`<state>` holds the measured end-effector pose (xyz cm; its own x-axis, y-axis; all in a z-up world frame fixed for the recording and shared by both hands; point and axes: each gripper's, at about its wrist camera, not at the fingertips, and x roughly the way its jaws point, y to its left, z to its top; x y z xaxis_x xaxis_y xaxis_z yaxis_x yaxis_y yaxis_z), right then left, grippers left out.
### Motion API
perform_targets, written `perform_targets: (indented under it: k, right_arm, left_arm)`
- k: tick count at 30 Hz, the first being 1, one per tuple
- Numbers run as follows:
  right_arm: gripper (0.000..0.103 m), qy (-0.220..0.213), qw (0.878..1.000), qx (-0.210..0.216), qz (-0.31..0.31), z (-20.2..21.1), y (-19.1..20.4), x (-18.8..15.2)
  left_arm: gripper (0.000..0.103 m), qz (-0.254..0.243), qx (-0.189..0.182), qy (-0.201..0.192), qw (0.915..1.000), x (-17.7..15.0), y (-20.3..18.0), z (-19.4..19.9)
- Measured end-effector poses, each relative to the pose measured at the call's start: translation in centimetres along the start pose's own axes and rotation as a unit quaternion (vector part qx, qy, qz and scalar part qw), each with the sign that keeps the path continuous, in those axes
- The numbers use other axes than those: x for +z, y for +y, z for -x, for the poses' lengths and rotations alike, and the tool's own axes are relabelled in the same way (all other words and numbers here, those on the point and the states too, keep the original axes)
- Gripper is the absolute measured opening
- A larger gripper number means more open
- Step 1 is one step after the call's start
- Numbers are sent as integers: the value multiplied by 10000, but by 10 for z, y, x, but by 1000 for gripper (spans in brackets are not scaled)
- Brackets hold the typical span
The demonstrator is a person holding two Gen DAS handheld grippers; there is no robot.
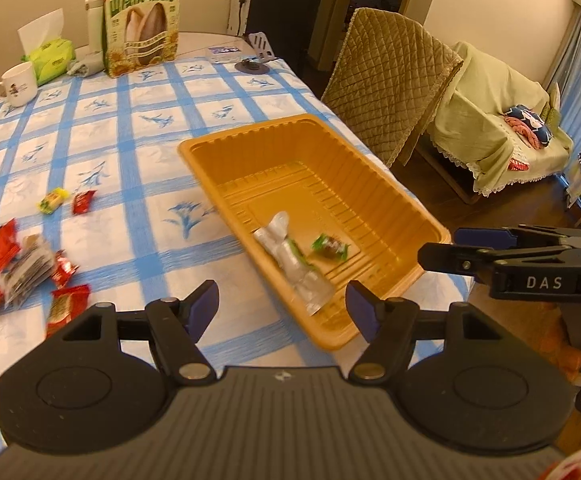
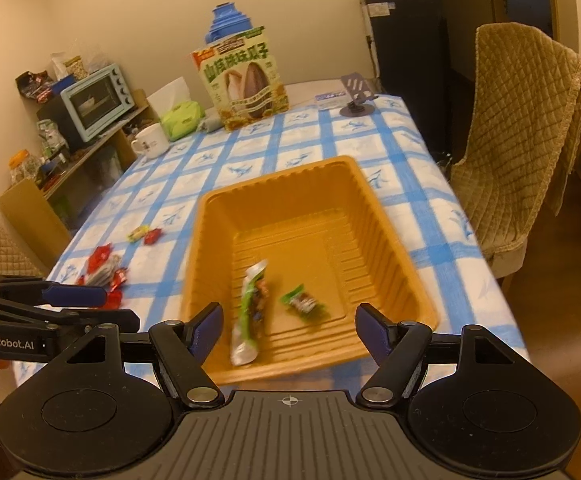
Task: Organize snacks
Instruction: 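Withdraw both tools from the tray toward the remaining snacks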
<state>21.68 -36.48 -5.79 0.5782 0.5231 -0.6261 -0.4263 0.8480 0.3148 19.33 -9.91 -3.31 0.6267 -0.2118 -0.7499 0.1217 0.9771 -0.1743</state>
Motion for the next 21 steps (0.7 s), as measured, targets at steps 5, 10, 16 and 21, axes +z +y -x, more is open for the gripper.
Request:
perform_targets:
  k: [5,10,16,21]
  right_arm:
    - [73,39,9999,-49,115,2,28,-8]
    - [73,147,9998,34,158,-4,58,-15]
    - [73,310,9991,176,211,-21,98,-22]
    - [73,407,9985,307,201,-40,130,-27]
  left_arm:
    - [68,35,88,32,9999,-12,25,17]
    - [68,103,211,78,9997,-25,55,33]
    - [68,132,425,151,9989,-40,94,49]
    - [68,228,600,175,9978,-48,129,60]
